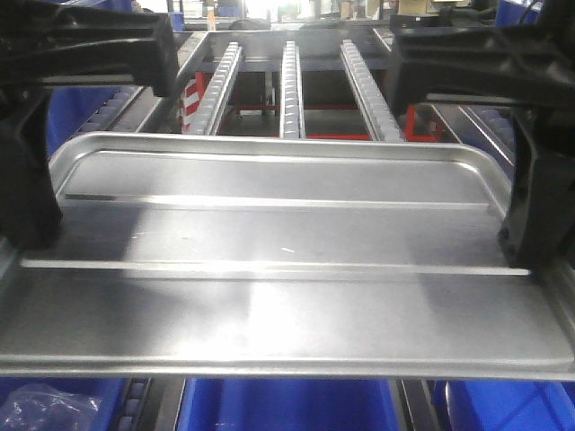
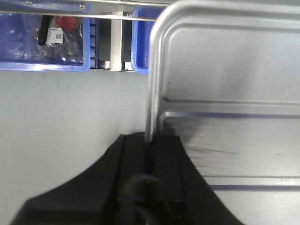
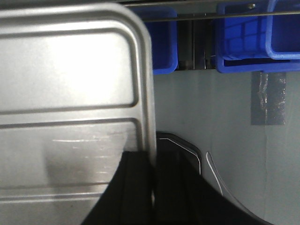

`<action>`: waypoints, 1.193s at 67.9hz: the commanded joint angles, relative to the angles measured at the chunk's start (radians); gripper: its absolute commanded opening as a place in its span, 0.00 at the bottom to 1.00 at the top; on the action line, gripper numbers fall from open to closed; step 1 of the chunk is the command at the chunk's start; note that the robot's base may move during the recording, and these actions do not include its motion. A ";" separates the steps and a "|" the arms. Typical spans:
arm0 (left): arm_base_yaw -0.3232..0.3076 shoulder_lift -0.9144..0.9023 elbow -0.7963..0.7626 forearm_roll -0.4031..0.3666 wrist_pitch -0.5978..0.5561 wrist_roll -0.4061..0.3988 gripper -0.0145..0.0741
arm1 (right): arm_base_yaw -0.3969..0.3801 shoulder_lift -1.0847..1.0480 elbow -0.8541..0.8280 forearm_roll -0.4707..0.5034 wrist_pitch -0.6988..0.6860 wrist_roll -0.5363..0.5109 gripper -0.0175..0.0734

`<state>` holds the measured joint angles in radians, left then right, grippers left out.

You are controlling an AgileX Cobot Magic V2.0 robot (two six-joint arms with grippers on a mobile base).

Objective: Grab silver tray and place in blue box
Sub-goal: 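Hold the tray in both grippers while the base drives to the blue bin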

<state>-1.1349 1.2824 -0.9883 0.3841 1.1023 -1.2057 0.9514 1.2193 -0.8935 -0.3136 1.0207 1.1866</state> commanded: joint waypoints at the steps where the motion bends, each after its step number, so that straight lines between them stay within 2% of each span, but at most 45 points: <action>1: -0.014 -0.028 -0.026 0.007 -0.028 0.002 0.05 | 0.003 -0.028 -0.033 -0.036 -0.060 0.006 0.25; 81: -0.014 -0.028 -0.026 0.007 -0.028 0.002 0.05 | 0.003 -0.028 -0.033 -0.036 -0.052 0.006 0.25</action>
<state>-1.1349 1.2818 -0.9883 0.3841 1.1046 -1.2057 0.9514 1.2193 -0.8935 -0.3136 1.0185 1.1866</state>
